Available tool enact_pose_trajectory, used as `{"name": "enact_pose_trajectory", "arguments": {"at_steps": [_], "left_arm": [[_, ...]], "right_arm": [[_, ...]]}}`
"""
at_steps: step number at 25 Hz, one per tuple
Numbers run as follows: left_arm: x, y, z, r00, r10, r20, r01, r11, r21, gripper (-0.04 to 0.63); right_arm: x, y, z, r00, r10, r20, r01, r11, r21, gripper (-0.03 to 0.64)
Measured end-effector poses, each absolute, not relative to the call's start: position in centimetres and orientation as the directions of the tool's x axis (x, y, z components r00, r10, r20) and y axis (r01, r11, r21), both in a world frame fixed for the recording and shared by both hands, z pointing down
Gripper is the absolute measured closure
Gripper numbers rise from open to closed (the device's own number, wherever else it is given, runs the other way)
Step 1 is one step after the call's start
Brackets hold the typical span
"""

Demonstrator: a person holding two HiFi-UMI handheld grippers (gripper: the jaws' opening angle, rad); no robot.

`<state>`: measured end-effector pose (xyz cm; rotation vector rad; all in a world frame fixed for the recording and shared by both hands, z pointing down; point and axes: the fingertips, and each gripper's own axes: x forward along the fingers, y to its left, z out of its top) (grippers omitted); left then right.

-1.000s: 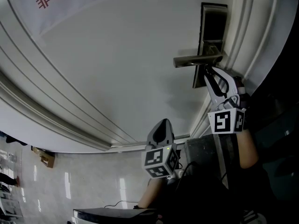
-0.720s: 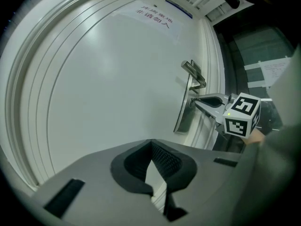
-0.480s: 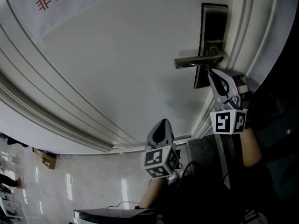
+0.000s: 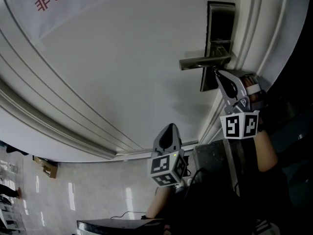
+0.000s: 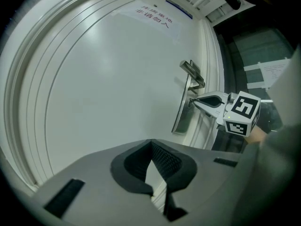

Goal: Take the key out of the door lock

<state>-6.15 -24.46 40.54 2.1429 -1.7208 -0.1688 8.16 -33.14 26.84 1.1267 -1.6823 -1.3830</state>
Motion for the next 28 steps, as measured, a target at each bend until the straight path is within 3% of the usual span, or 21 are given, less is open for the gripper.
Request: {"name": "enact_pose_trajectory", "arguments": {"at_steps": [19,28], "left_arm": [[-4.8,-24.9,39.7,0.288,-0.949,0.131,-0.907,-0.227,0.354,0.595],[-5.2,-26.4,38.5,0.291,-0.951,0.107,-0.928,-0.253,0.272,0.595]], "right_arm": [[8.2,-33.1,27.0,-0.366,-0.931,-0.015,-0.104,0.024,0.994,0.607],[8.2,-33.1,27.0,-0.356,-0.934,-0.011,-0.061,0.012,0.998,0.607]]}}
